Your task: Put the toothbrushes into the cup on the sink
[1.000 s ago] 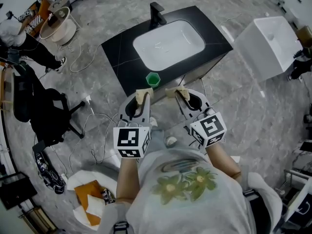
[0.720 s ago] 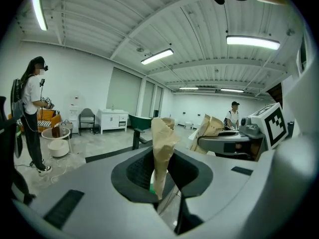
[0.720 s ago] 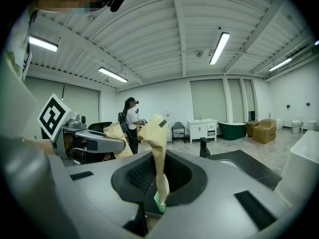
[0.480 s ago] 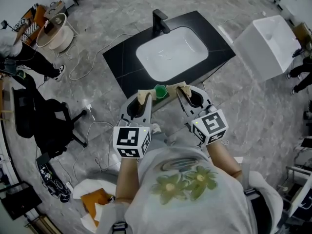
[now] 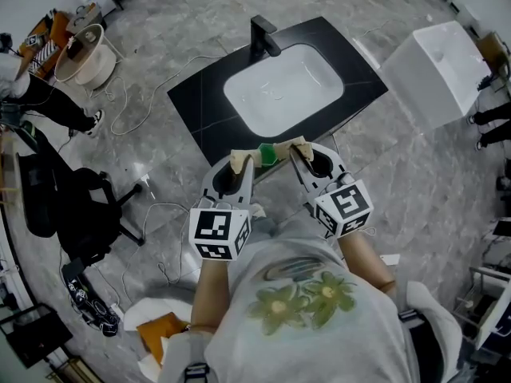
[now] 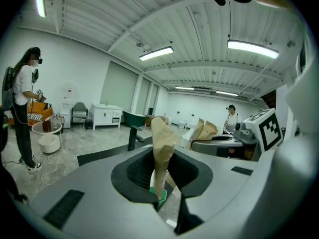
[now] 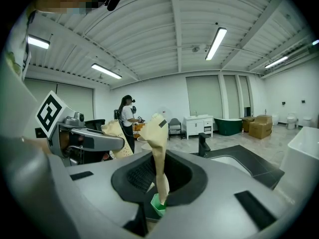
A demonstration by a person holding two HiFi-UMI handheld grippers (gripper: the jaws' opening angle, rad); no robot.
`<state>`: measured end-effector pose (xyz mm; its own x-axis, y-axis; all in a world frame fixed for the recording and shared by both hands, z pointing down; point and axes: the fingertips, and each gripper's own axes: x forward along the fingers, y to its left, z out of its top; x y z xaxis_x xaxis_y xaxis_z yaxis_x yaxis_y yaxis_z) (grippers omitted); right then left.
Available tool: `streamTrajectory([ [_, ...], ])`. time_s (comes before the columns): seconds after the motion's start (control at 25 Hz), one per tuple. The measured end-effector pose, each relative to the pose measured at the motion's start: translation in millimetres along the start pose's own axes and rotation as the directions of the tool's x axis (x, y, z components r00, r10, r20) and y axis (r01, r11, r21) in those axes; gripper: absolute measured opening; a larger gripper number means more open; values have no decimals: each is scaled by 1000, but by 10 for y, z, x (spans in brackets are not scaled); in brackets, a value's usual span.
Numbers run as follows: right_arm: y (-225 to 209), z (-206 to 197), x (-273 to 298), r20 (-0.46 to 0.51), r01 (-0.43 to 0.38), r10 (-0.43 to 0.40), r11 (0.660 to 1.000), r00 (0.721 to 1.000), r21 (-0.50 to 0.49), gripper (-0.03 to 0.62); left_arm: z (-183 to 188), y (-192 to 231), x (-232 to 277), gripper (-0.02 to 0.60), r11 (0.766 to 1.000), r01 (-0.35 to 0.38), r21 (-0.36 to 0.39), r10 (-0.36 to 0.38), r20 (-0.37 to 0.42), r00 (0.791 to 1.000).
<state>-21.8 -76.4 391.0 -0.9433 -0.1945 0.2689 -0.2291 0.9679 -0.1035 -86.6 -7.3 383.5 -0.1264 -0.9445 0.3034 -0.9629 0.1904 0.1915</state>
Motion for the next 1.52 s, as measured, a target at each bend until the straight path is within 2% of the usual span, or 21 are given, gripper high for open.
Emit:
streamTrajectory([
  [0.68, -15, -219, 251, -27, -14, 14, 1000, 1000, -12, 58, -81, 121, 171, 87, 999, 44, 6, -44, -18, 999],
  [1.52, -141, -416, 500, -83, -31, 31, 1000, 996, 0, 58, -151, 242, 412, 87, 998, 61, -3, -61, -52, 997],
])
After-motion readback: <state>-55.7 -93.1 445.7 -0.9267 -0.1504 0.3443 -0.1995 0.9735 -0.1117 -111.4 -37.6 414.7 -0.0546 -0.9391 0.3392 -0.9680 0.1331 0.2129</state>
